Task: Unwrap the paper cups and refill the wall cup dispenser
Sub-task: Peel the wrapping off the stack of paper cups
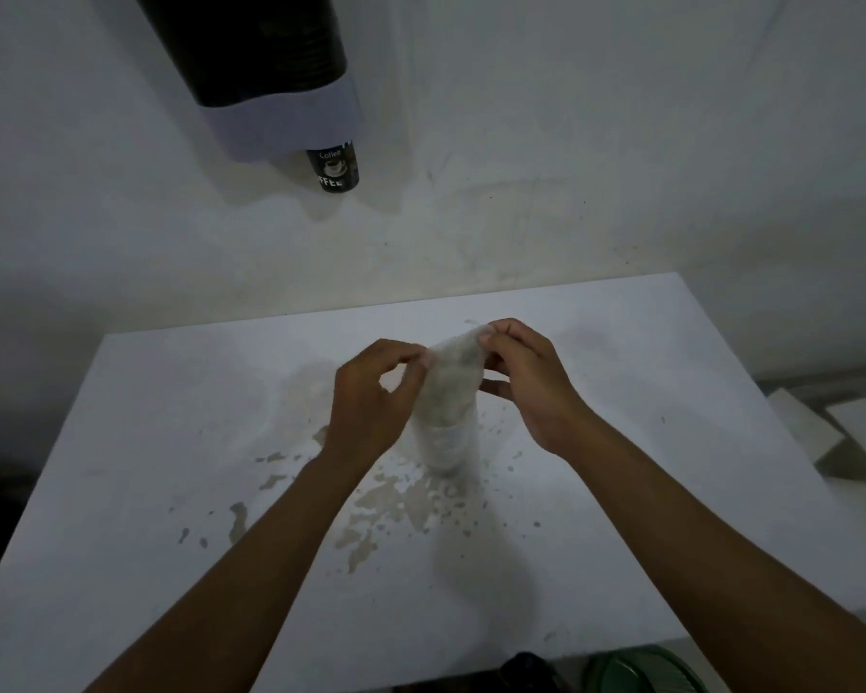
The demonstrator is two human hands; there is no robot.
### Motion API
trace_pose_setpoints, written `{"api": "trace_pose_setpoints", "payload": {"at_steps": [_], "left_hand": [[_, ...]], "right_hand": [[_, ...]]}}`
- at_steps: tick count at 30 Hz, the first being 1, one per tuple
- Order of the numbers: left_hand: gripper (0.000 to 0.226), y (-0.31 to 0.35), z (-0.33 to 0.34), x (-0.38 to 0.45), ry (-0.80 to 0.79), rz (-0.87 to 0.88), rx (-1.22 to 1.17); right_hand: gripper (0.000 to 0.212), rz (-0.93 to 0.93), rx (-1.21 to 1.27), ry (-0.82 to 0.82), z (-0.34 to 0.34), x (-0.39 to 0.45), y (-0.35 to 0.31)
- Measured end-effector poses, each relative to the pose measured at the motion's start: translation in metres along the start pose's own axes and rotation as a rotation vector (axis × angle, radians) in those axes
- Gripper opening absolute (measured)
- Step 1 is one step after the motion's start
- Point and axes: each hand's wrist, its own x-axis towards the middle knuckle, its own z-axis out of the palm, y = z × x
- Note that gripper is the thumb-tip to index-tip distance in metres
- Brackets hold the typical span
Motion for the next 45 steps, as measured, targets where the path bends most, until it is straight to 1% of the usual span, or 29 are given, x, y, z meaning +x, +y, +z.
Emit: {"api": "trace_pose_setpoints", "payload": {"at_steps": [2,3,5,7,9,11,13,14,16,18,19,20,22,24,26,28,29,31,33,35,36,37,38,40,41,42,43,45], "left_hand": [[0.009,0.007,-0.004,0.008,0.002,-0.161,-0.094],[0.011,0.009,-0.006,0.010,0.009,-0.235,-0.137],[0.012,0.011,-0.008,0.015,0.027,-0.339,-0.215],[0.010,0.015,-0.009,0.017,0.056,-0.424,-0.292],[0.007,0.019,-0.009,0.019,0.066,-0.463,-0.341],[0.010,0.024,-0.010,0.022,0.057,-0.501,-0.369],[0.017,0.030,-0.013,0.024,0.055,-0.609,-0.492],[0.024,0.032,-0.015,0.024,0.045,-0.668,-0.562],[0.033,0.035,-0.020,0.023,-0.013,-0.741,-0.631],[0.027,0.035,-0.024,0.021,-0.106,-0.797,-0.693],[0.021,0.035,-0.026,0.020,-0.150,-0.819,-0.726],[0.014,0.035,-0.029,0.019,-0.182,-0.820,-0.745],[0.003,0.034,-0.031,0.016,-0.180,-0.770,-0.733],[0.012,0.034,-0.031,0.015,-0.126,-0.720,-0.687],[0.015,0.034,-0.030,0.013,-0.106,-0.676,-0.586],[0.025,0.036,-0.028,0.011,-0.115,-0.637,-0.493],[0.031,0.037,-0.027,0.010,-0.115,-0.629,-0.467],[0.037,0.038,-0.026,0.009,-0.103,-0.633,-0.445],[0.034,0.039,-0.027,0.006,-0.103,-0.672,-0.392],[0.016,0.039,-0.030,0.002,-0.161,-0.750,-0.325],[0.007,0.040,-0.033,0.000,-0.208,-0.801,-0.343],[0.005,0.041,-0.036,0.000,-0.249,-0.852,-0.413],[0.008,0.041,-0.038,0.001,-0.270,-0.907,-0.535],[0.015,0.042,-0.042,0.007,-0.272,-1.004,-0.859],[0.018,0.041,-0.043,0.010,-0.259,-1.049,-1.001],[0.020,0.040,-0.043,0.012,-0.239,-1.094,-1.100],[0.021,0.040,-0.042,0.014,-0.218,-1.133,-1.149],[0.024,0.040,-0.042,0.016,-0.188,-1.194,-1.179]], "right_hand": [[0.015,0.004,0.093,0.072,0.000,-0.002,0.005],[0.014,-0.013,0.092,0.119,0.001,-0.003,0.009],[0.015,-0.100,-0.060,0.257,0.005,-0.008,0.014],[0.027,-0.173,-0.246,0.360,0.014,-0.014,0.015],[0.036,-0.127,-0.343,0.329,0.024,-0.016,0.014],[0.028,-0.061,-0.315,0.267,0.029,-0.014,0.012],[0.018,-0.024,-0.191,0.250,0.031,-0.012,0.006],[0.015,-0.021,-0.152,0.245,0.030,-0.012,0.004],[0.014,-0.061,-0.154,0.200,0.026,-0.012,0.003],[0.013,-0.106,-0.203,0.119,0.022,-0.012,0.005],[0.014,-0.120,-0.228,0.105,0.022,-0.013,0.007],[0.015,-0.134,-0.250,0.127,0.021,-0.013,0.009],[0.014,-0.202,-0.252,0.251,0.021,-0.017,0.010],[0.014,-0.294,-0.201,0.331,0.020,-0.021,0.008],[0.024,-0.327,-0.261,0.315,0.023,-0.022,0.001],[0.028,-0.313,-0.414,0.246,0.026,-0.022,-0.007],[0.025,-0.296,-0.471,0.208,0.028,-0.021,-0.010],[0.015,-0.254,-0.494,0.178,0.028,-0.020,-0.015],[0.014,-0.208,-0.426,0.209,0.025,-0.020,-0.016],[0.016,-0.110,-0.216,0.243,0.023,-0.019,-0.015],[0.014,-0.034,-0.082,0.239,0.022,-0.019,-0.013],[0.011,0.051,0.043,0.218,0.021,-0.018,-0.012],[0.011,0.133,0.165,0.179,0.020,-0.018,-0.010],[0.018,0.254,0.385,0.066,0.017,-0.020,-0.008],[0.020,0.276,0.432,0.009,0.016,-0.021,-0.007],[0.022,0.271,0.410,-0.042,0.015,-0.023,-0.007],[0.025,0.249,0.315,-0.084,0.015,-0.025,-0.008],[0.030,0.169,-0.014,-0.111,0.016,-0.028,-0.012]]}}
